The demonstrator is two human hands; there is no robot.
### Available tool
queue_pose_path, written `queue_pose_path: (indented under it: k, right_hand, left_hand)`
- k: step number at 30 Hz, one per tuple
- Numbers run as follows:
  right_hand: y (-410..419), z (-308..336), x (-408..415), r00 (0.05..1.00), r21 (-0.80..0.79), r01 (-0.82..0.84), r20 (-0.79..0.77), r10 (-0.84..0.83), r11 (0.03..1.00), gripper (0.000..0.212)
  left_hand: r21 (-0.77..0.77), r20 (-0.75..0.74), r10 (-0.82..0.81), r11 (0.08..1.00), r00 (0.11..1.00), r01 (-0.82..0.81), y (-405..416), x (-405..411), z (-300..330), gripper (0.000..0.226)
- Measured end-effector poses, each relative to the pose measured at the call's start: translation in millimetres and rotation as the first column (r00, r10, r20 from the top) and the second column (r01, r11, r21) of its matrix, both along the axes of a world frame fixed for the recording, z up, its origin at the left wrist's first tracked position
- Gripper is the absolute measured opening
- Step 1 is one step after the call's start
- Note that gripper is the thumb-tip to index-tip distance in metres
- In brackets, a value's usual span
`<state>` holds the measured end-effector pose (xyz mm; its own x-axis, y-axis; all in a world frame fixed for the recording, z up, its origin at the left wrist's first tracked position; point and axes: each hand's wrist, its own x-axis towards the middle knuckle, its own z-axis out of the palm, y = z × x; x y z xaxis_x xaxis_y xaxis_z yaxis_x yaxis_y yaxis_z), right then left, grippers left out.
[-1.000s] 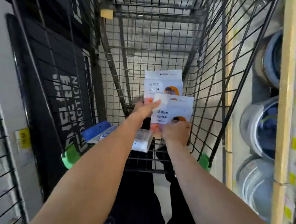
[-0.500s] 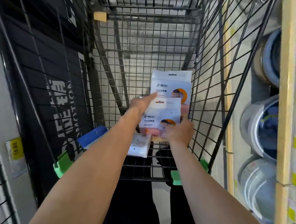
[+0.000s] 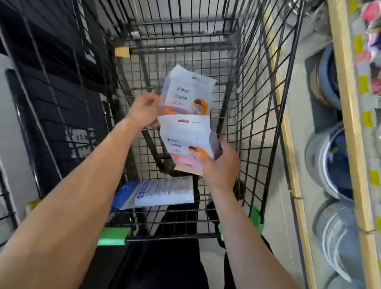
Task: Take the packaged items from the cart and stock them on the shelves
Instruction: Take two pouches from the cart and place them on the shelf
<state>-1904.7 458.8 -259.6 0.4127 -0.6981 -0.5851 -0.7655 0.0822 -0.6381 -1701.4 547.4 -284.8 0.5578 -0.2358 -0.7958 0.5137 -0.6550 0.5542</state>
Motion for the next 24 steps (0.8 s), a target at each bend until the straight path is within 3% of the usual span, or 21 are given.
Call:
queue_pose_path:
  k: [2,5,9,11,19,24]
  right_hand:
    - [-5.3,19.6,16.4,0.993,0.07,0.055,0.096,-0.061,0.996,0.032]
    - [-13.3,65.1,39.1,0.953,0.224,0.096,0.259,-0.154,0.97,0.023]
    - [-25.2,115.3,60.6,0.871,0.379,0.084,0.421,-0.253,0.922,0.027]
    - [-38.3,142.1,67.9,0.845,0.356,0.095,0.464,-0.264,0.93,0.026]
    - [-122.4,226.3,18.7,0.703,0.255,0.252,0.614,-0.357,0.934,0.028]
    - [-166.9,266.2,-47.2,0.589,0.215,0.445,0.662,-0.465,0.869,0.028]
  left_hand:
    - [-0.003,0.032,0.042,0.999,0.999,-0.042,14.9,19.7,22.2,0.017]
    - [-0.158,0.021,0.101,0.983,0.995,-0.097,35.1,41.7,70.8,0.027]
    - [-0.396,-0.047,-0.017,0.918,0.999,-0.003,39.8,46.7,122.1,0.048]
    - [-0.453,-0.016,-0.073,0.889,0.997,0.058,28.0,48.7,151.7,0.06]
    - [-0.616,0.2,-0.315,0.696,0.928,0.369,-104.2,37.5,256.4,0.067]
    - [-0.64,0.318,-0.448,0.549,0.835,0.538,-212.5,-16.8,298.8,0.054]
